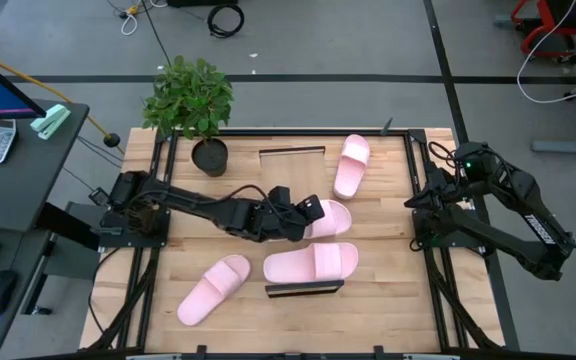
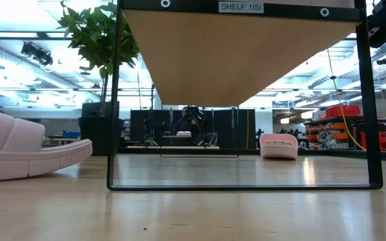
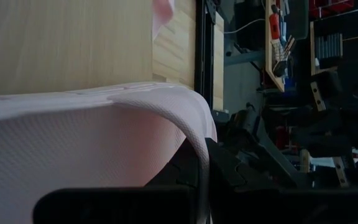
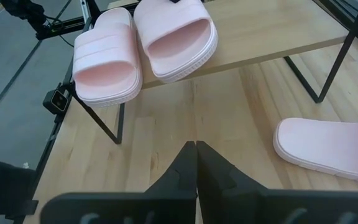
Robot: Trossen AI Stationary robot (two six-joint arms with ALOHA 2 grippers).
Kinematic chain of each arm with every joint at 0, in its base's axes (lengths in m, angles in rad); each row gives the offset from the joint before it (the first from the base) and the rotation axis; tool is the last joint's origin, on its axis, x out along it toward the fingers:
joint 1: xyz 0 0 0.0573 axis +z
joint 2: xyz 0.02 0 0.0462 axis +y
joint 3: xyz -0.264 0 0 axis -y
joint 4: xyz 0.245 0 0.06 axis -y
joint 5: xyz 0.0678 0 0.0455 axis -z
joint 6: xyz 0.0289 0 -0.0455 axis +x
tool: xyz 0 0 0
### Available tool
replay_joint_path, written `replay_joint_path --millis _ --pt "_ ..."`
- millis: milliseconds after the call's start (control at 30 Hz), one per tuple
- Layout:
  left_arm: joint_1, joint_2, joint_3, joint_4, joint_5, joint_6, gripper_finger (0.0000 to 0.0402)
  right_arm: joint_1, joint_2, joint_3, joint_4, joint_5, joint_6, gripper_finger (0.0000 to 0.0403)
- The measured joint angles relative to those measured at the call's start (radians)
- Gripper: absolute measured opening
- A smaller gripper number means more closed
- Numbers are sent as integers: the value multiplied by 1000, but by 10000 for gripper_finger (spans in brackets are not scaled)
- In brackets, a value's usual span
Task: Pick and place slides into the shelf
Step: Put the top left pink slipper on the shelf
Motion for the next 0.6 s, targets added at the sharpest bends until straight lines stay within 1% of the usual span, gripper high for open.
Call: replay_joint_path --millis 600 --pt "9 6 0 13 18 47 12 0 0 0 0 0 -2 0"
